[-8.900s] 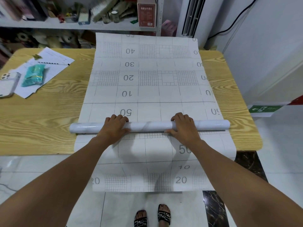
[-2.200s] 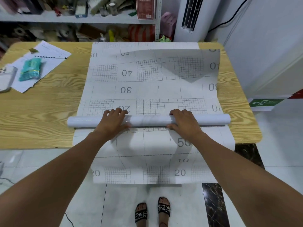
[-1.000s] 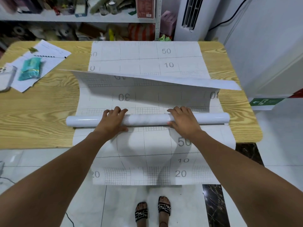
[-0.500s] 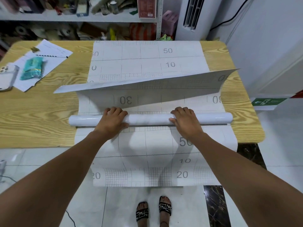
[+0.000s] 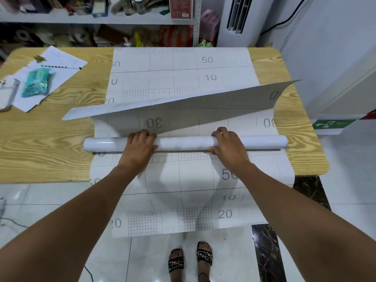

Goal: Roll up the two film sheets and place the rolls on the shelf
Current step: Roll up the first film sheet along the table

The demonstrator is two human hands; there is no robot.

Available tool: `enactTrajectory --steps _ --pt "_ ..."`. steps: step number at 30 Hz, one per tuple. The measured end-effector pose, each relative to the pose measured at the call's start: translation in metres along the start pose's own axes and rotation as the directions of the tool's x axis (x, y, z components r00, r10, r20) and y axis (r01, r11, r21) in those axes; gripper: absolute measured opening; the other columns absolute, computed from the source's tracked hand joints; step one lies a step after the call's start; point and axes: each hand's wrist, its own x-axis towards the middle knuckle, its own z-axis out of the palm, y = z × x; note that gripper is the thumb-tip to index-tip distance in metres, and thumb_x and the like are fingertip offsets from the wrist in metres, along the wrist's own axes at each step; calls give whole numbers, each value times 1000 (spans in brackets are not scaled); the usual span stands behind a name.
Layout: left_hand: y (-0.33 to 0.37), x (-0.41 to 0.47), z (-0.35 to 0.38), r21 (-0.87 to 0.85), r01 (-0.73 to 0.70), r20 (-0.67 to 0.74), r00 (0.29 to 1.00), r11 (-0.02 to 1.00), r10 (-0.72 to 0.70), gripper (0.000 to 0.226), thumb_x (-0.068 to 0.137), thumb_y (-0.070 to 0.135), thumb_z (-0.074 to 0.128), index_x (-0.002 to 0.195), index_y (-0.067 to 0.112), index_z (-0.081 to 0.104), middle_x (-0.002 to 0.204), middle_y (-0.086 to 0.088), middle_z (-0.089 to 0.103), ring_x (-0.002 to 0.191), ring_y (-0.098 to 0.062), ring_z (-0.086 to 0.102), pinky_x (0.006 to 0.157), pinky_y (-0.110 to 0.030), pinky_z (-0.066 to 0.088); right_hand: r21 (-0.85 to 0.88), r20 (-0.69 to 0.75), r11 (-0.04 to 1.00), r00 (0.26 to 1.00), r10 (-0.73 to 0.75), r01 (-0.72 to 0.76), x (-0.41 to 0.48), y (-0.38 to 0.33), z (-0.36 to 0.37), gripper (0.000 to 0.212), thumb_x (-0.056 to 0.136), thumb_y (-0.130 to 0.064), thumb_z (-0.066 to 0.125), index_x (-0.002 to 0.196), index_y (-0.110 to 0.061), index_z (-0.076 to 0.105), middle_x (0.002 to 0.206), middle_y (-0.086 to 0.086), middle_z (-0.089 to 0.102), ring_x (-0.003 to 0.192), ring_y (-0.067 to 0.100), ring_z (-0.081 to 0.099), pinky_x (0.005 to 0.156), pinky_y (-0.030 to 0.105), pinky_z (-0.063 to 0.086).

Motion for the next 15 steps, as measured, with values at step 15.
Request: enactTrajectory --steps 15 --pt "-5 24 5 -4 35 31 999 999 -35 55 83 29 64 128 6 42 120 -16 53 111 -33 46 101 -44 28 -1 -73 1000 997 -31 31 13 10 12 50 88 -40 56 127 -9 48 118 8 55 102 28 48 95 38 38"
